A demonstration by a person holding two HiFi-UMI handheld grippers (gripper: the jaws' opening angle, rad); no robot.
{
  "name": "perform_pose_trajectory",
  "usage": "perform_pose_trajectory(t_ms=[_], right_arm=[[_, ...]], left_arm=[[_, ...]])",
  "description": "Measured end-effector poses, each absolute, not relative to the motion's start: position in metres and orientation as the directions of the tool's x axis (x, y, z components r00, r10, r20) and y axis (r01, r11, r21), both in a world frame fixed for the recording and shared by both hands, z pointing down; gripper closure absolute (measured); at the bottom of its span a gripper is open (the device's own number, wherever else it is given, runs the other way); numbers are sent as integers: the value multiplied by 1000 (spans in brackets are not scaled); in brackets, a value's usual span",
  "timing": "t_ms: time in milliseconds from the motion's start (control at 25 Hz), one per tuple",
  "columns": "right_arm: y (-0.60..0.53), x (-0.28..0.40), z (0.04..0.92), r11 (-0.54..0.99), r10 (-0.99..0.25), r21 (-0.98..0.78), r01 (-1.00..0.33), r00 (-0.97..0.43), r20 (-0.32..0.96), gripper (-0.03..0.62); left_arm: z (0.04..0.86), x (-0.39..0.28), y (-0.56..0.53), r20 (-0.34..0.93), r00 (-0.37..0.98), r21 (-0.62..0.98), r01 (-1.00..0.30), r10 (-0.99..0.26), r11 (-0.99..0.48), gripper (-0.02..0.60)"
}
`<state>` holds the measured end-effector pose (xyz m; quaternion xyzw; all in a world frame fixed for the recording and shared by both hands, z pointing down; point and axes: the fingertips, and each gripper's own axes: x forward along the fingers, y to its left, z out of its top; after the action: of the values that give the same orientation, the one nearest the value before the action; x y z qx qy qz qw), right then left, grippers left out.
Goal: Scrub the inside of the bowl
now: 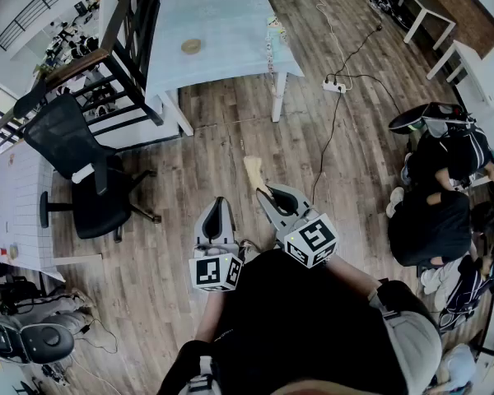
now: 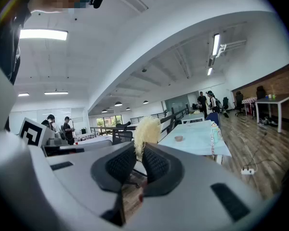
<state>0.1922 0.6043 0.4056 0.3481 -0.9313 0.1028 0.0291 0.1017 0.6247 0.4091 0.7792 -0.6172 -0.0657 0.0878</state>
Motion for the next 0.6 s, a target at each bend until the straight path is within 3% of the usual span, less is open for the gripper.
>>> perform_pose_trajectory(t_ms=[600], right_arm=[[587, 225, 424, 721, -637, -227, -655, -755, 155, 553]], left_arm=[[425, 140, 602, 67, 245, 217, -950, -967, -226, 563]])
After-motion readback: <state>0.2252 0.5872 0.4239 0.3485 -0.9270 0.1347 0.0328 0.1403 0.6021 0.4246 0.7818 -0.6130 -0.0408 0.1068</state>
